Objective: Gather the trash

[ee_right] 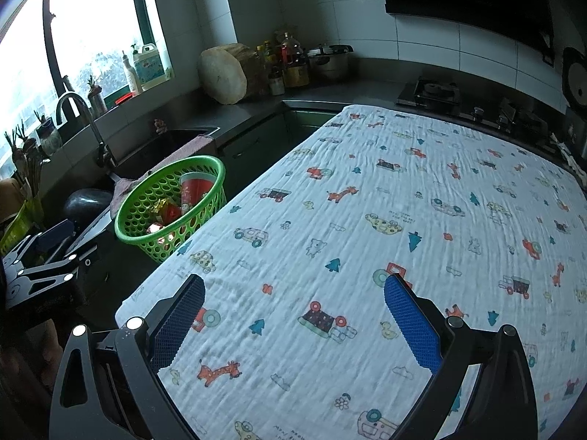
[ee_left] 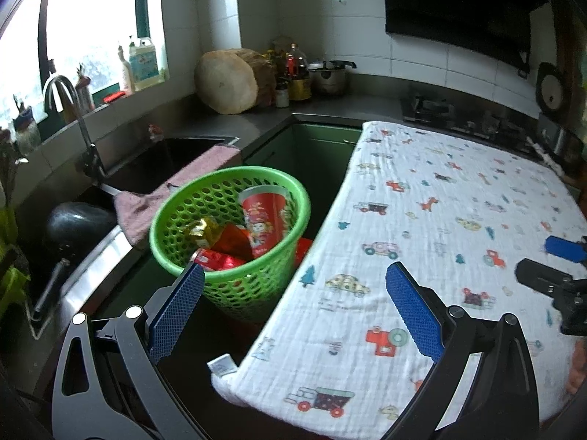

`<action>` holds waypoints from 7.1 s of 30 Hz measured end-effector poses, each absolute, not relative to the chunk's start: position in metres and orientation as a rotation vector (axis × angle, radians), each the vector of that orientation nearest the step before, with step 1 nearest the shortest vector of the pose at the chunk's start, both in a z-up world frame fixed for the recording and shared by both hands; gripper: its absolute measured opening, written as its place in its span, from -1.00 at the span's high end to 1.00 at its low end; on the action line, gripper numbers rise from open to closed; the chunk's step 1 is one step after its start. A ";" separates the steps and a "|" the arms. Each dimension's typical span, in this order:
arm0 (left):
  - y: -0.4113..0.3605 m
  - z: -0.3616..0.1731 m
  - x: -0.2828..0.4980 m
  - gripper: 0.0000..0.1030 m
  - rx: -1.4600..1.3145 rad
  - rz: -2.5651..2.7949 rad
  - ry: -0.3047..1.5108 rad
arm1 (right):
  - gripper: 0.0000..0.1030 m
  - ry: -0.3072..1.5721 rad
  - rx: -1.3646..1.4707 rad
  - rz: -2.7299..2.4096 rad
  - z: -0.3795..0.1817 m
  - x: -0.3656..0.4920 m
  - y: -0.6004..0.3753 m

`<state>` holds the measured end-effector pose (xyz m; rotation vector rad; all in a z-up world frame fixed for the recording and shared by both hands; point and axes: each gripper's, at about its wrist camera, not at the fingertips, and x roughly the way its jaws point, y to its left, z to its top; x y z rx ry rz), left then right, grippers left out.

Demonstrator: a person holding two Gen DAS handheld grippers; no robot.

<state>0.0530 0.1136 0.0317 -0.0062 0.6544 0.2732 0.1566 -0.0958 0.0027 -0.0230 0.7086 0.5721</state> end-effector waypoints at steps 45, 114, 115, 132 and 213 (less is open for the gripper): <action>0.109 0.025 0.052 -0.90 0.000 0.264 0.676 | -0.85 0.702 -0.019 0.555 0.005 0.148 -0.104; 0.092 0.029 0.053 -0.90 0.050 0.272 0.663 | -0.85 0.683 -0.017 0.529 0.005 0.142 -0.119; 0.092 0.029 0.053 -0.90 0.050 0.275 0.660 | -0.85 0.684 -0.018 0.530 0.004 0.142 -0.118; 0.094 0.023 0.054 -0.90 0.032 0.274 0.680 | -0.85 0.697 -0.028 0.541 -0.002 0.142 -0.108; 0.106 0.022 0.052 -0.90 0.005 0.338 0.663 | -0.85 0.683 -0.043 0.575 0.000 0.137 -0.092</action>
